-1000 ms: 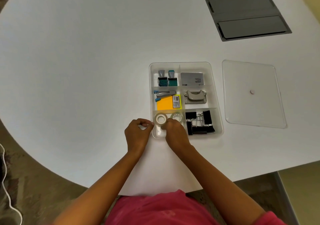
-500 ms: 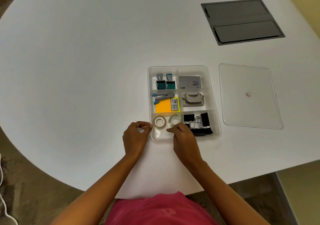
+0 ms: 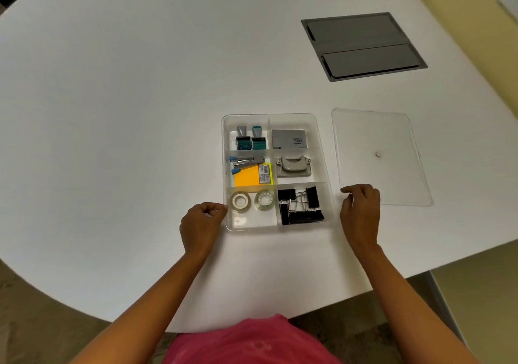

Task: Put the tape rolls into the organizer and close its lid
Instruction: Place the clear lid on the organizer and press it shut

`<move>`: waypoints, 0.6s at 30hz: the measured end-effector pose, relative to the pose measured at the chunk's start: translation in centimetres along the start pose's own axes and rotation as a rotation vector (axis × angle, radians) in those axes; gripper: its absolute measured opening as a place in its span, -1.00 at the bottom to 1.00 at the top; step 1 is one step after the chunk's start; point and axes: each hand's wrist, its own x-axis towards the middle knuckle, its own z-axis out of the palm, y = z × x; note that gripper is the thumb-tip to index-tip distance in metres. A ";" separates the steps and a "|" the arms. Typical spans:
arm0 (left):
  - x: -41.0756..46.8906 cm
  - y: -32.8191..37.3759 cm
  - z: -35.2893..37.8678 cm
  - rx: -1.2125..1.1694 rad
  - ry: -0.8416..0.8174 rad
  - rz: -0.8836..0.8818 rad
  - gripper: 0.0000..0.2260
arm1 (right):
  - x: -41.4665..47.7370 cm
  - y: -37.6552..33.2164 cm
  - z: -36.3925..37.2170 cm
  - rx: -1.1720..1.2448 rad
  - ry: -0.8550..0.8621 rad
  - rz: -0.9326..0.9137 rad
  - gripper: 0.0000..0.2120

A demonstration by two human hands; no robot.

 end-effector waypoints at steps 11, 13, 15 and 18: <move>-0.4 0.5 -1.3 -0.038 0.066 0.056 -0.81 | 2.1 2.3 3.0 -0.220 -0.248 0.182 -0.87; -0.7 0.4 -1.4 -0.039 0.063 0.057 -0.82 | 2.3 2.3 3.1 -0.279 -0.263 0.169 -0.88; -1.1 0.3 -1.4 -0.040 0.055 0.053 -0.83 | 2.5 2.1 3.0 -0.298 -0.263 0.172 -0.88; -1.5 0.3 -1.4 -0.048 0.050 0.051 -0.84 | 2.8 1.7 2.5 -0.309 -0.197 0.162 -0.90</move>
